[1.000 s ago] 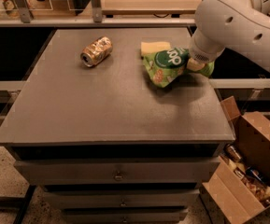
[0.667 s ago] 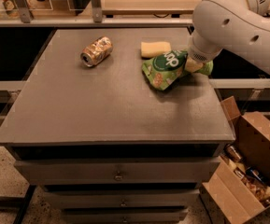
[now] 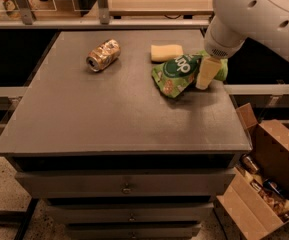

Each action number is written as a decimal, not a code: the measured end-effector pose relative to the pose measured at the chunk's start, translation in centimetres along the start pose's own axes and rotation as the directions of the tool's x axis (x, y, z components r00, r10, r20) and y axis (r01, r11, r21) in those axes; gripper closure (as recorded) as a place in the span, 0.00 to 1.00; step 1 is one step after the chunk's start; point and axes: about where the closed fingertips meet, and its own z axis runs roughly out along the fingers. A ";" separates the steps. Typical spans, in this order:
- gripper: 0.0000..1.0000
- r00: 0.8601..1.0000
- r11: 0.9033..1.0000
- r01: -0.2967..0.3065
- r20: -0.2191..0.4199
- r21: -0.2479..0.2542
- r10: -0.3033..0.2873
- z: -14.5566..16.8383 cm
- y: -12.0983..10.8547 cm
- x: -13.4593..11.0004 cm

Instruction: Move green rice chip bag near sponge

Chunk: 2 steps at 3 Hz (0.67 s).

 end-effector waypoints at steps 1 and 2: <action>0.00 0.999 0.997 0.047 0.010 -0.054 -0.047 -2.1 0.3 1.2; 0.00 0.994 0.993 0.081 0.074 -0.085 -0.074 -3.9 1.1 2.9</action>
Offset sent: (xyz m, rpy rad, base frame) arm -0.0695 -0.0484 0.0294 0.0943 0.0631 0.2015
